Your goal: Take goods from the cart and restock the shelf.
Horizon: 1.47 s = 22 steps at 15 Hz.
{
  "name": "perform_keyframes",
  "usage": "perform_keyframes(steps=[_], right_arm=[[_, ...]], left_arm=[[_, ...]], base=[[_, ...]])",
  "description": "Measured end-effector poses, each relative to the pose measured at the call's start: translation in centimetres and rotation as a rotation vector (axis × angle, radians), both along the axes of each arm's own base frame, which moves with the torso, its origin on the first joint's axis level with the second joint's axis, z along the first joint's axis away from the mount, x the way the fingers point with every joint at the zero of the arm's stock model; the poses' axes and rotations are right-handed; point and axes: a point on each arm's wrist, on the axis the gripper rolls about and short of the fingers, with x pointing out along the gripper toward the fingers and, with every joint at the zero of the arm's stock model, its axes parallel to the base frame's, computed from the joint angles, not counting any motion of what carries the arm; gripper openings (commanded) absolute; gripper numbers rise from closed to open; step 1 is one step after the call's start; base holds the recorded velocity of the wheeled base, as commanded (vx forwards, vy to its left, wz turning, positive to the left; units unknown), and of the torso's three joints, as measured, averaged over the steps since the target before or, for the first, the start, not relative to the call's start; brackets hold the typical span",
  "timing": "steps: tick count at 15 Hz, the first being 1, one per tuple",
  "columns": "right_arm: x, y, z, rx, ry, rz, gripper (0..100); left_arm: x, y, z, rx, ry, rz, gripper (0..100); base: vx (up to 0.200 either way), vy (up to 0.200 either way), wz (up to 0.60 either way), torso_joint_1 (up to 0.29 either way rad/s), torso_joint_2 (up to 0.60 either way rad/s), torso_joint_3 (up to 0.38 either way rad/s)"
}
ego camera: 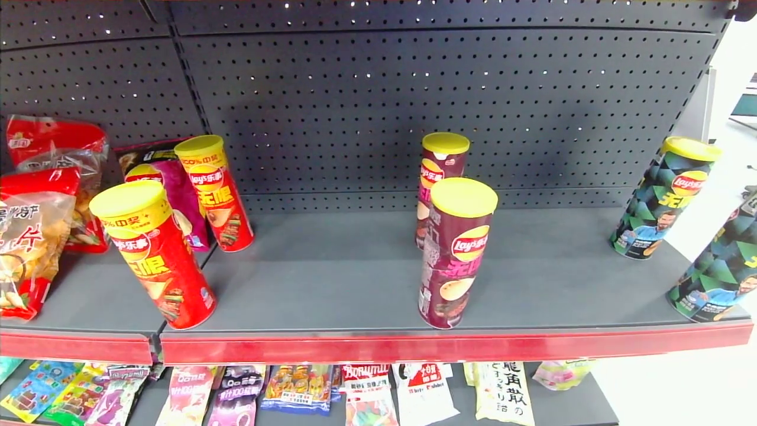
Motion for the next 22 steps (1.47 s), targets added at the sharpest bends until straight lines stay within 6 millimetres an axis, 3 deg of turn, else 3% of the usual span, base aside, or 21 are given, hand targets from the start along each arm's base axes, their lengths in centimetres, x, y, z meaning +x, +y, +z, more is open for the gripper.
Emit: perform_keyframes(steps=[3,8,11,14,17,22], right_arm=[[3.9,1.4,0.5,-0.045,0.16,0.169,100],[10.2,3.6,-0.2,-0.083,0.323,0.23,100],[12.0,4.4,-1.3,-0.102,0.398,0.247,100],[14.4,5.4,-1.9,-0.106,0.393,0.259,100],[17.1,6.6,-2.7,-0.107,0.361,0.259,100],[19.6,8.4,-5.6,-0.175,0.468,0.215,100]], left_arm=[[0.0,0.1,-0.3,0.065,0.001,0.014,100],[-0.1,0.4,-0.3,0.108,0.007,0.146,100],[-0.1,0.5,-0.4,0.106,0.011,0.232,100],[0.0,0.2,-0.5,0.116,0.009,0.086,100],[0.0,0.3,-0.5,0.12,0.012,0.127,100],[0.0,0.3,-0.5,0.12,0.012,0.129,100]], base=[[0.0,0.0,0.0,0.0,0.0,0.0],[0.0,0.0,0.0,0.0,0.0,0.0],[0.0,0.0,0.0,0.0,0.0,0.0],[0.0,0.0,0.0,0.0,0.0,0.0],[0.0,0.0,0.0,0.0,0.0,0.0],[0.0,0.0,0.0,0.0,0.0,0.0]])
